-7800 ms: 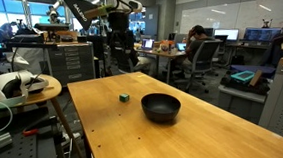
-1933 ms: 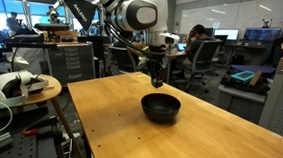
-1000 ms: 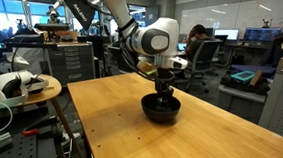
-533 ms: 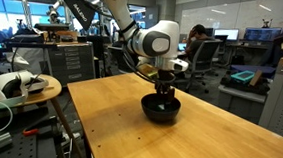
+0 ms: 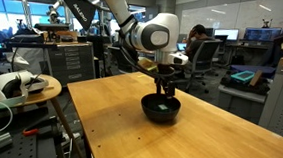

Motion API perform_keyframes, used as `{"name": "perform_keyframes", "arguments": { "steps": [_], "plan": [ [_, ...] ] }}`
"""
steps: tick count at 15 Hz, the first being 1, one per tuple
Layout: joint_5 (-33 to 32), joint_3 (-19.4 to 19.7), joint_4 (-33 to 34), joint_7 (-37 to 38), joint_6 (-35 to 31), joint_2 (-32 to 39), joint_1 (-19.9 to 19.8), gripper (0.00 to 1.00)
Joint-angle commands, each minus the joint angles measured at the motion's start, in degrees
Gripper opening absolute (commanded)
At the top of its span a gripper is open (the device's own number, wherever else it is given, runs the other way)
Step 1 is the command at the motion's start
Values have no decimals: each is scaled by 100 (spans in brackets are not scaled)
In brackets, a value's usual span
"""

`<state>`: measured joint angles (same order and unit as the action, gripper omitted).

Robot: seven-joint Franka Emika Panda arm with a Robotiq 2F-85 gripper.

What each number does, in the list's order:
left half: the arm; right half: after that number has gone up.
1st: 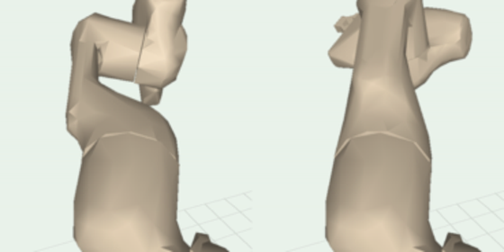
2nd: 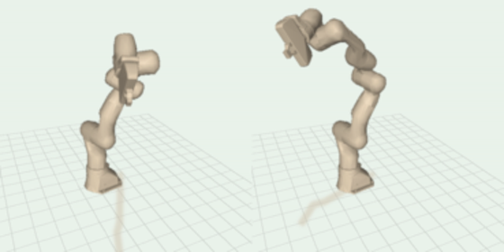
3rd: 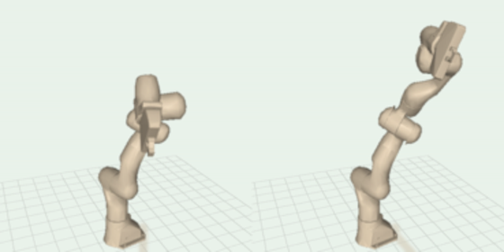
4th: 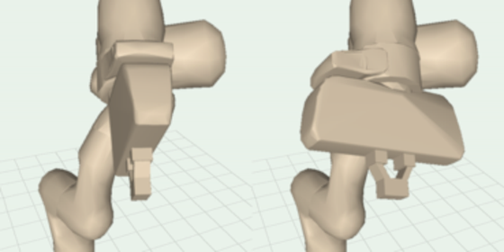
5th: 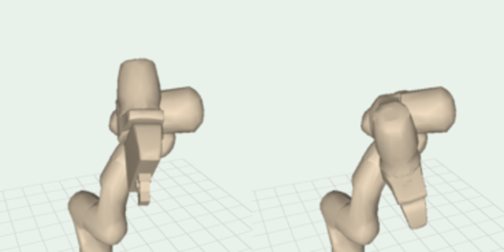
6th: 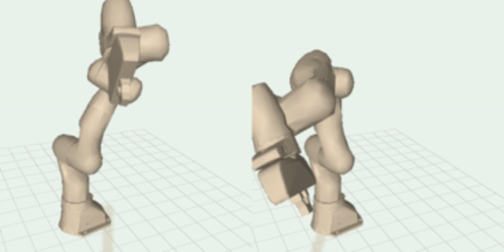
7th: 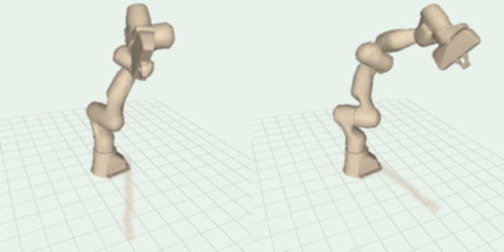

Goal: Put the block in the bowl

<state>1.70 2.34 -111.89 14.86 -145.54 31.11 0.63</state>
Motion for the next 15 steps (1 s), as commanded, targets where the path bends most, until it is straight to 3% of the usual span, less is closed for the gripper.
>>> {"name": "perform_keyframes", "arguments": {
  "steps": [1,11,12,15],
  "plan": [
    [133,-19,-654,-101,-173,-689,14,100],
    [174,-236,-1906,-325,-4,-1999,50,100],
    [19,-144,-1496,-119,-3,-1538,86,100],
    [16,-195,-1752,-150,-3,-1797,85,100]
  ]
}}
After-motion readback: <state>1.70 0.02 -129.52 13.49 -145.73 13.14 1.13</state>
